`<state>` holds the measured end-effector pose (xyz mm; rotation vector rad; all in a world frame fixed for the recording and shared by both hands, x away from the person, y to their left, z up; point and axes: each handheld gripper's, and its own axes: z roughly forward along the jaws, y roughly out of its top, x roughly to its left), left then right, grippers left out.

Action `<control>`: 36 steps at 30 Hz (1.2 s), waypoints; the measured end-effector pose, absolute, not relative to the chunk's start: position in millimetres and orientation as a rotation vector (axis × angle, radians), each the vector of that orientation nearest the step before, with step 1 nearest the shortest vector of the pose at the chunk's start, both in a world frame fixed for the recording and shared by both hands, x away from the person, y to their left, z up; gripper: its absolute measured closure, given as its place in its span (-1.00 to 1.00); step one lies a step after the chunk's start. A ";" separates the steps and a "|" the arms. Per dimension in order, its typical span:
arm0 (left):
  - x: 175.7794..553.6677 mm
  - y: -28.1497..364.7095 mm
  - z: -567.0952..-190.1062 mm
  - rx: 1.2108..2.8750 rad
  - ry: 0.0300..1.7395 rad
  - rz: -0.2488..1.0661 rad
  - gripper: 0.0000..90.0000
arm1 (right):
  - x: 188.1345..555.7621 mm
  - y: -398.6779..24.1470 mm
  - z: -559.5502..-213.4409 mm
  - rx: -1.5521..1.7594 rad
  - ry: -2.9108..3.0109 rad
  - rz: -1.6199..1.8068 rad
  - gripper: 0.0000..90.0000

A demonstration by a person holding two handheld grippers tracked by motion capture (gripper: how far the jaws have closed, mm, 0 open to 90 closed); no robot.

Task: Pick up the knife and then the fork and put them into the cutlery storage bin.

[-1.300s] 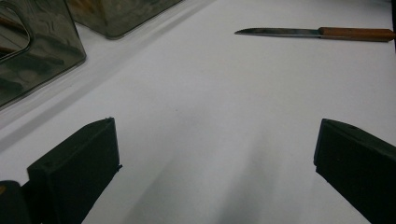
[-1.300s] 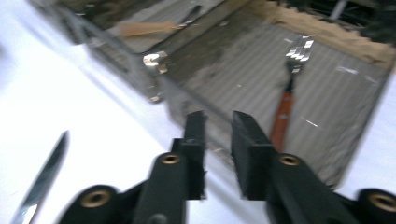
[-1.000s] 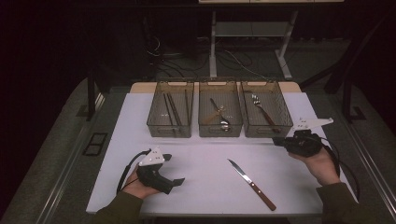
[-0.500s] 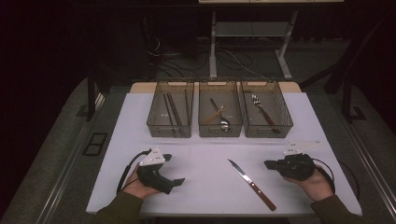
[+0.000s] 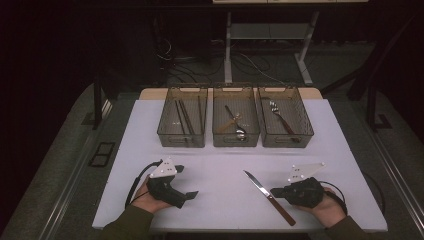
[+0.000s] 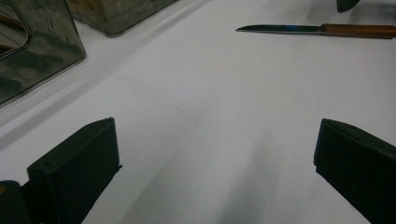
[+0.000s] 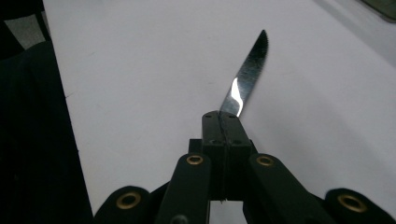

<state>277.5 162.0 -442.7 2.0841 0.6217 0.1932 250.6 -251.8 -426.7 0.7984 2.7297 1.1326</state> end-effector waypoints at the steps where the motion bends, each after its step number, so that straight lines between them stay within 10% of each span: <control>1: 277.5 161.8 -442.9 2.080 0.623 0.193 -1.00 | 250.3 -250.1 -427.5 0.788 2.737 1.129 1.00; 36: 277.1 161.8 -442.5 2.085 0.616 0.196 -1.00 | 247.3 -236.1 -439.6 0.713 2.827 0.999 1.00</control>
